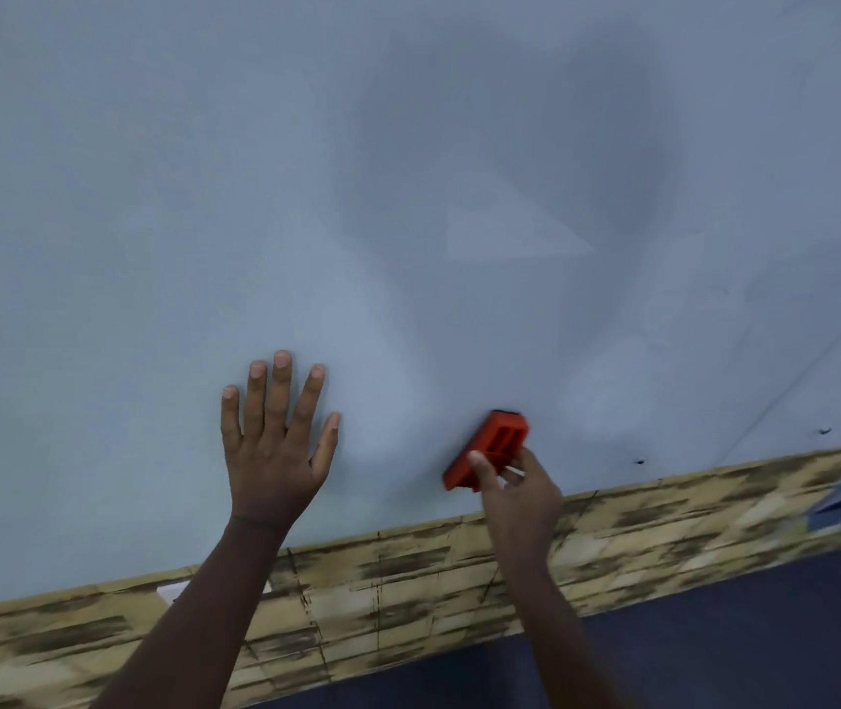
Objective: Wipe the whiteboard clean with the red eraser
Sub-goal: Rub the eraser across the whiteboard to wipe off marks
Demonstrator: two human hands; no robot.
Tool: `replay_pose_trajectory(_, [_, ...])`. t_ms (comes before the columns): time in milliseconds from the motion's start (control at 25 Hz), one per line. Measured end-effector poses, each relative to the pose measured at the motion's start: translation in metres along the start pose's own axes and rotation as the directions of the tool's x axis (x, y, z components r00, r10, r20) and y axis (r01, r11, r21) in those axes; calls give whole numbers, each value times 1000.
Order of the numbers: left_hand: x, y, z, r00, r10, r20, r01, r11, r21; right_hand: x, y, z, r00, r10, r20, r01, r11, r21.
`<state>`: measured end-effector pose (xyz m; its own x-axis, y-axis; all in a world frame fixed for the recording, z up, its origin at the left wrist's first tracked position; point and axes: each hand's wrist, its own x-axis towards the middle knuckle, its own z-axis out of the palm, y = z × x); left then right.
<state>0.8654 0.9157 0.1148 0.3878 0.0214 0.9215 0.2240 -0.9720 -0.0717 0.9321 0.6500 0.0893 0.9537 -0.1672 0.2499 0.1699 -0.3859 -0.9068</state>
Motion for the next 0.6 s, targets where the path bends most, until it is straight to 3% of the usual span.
replay_pose_trajectory(120, [-31, -13, -7, 997, 51, 65, -50, 999, -5, 11, 14, -8, 992, 116, -56, -111, 991, 78])
replay_pose_trajectory(400, [-82, -34, -24, 972, 70, 226, -62, 997, -44, -4, 15, 19, 983, 164, -81, -158, 985, 73])
replay_pose_trajectory(600, [-103, -42, -38, 957, 1, 289, 17, 998, -60, -79, 10, 86, 989, 133, 66, -134, 991, 8])
